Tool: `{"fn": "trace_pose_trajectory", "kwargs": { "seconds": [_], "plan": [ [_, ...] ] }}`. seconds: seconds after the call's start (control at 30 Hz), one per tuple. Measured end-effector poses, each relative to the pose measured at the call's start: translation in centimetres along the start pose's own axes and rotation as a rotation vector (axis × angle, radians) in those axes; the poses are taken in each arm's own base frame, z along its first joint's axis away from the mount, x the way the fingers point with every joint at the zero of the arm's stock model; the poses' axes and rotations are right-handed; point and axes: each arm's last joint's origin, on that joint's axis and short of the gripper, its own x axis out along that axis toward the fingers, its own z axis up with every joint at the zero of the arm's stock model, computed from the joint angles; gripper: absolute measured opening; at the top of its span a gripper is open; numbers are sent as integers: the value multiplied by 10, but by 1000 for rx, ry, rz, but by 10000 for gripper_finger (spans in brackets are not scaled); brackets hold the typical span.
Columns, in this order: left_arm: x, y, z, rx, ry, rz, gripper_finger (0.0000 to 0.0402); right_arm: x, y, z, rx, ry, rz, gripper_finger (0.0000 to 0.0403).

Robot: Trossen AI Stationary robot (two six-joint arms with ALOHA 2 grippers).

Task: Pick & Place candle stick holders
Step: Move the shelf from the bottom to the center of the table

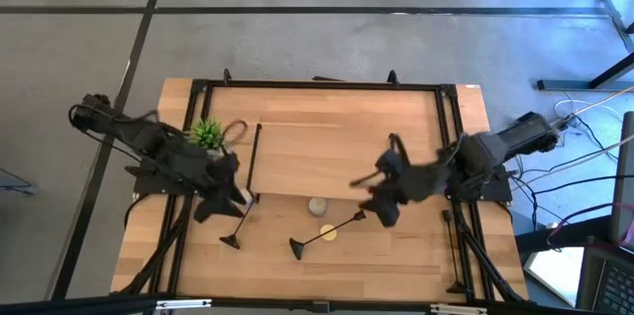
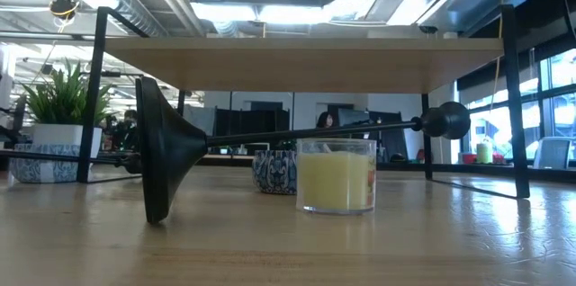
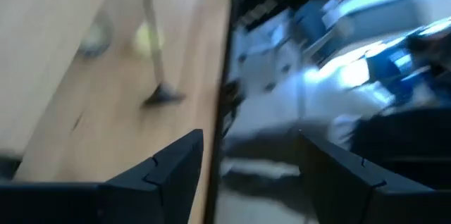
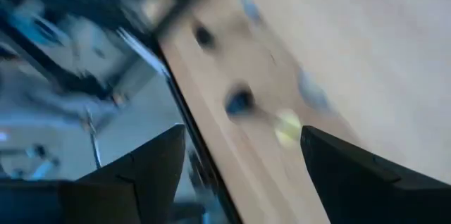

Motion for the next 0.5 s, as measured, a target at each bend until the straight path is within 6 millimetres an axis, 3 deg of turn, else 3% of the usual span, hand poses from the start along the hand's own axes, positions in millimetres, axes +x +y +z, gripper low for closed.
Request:
{"fn": "trace_pose_trajectory", "kwargs": {
  "seconds": [0.2, 0.37, 0.5],
  "plan": [
    [37, 8, -7, 60, 153, 163, 196, 41, -1, -32, 19, 220, -218, 284],
    [73, 15, -7, 190, 248, 247, 167, 87, 6, -45, -38, 340, -233, 275],
    [101, 27, -7, 209, 346, 301, 130, 117, 7, -53, -57, 454, -232, 239]
  ]
}}
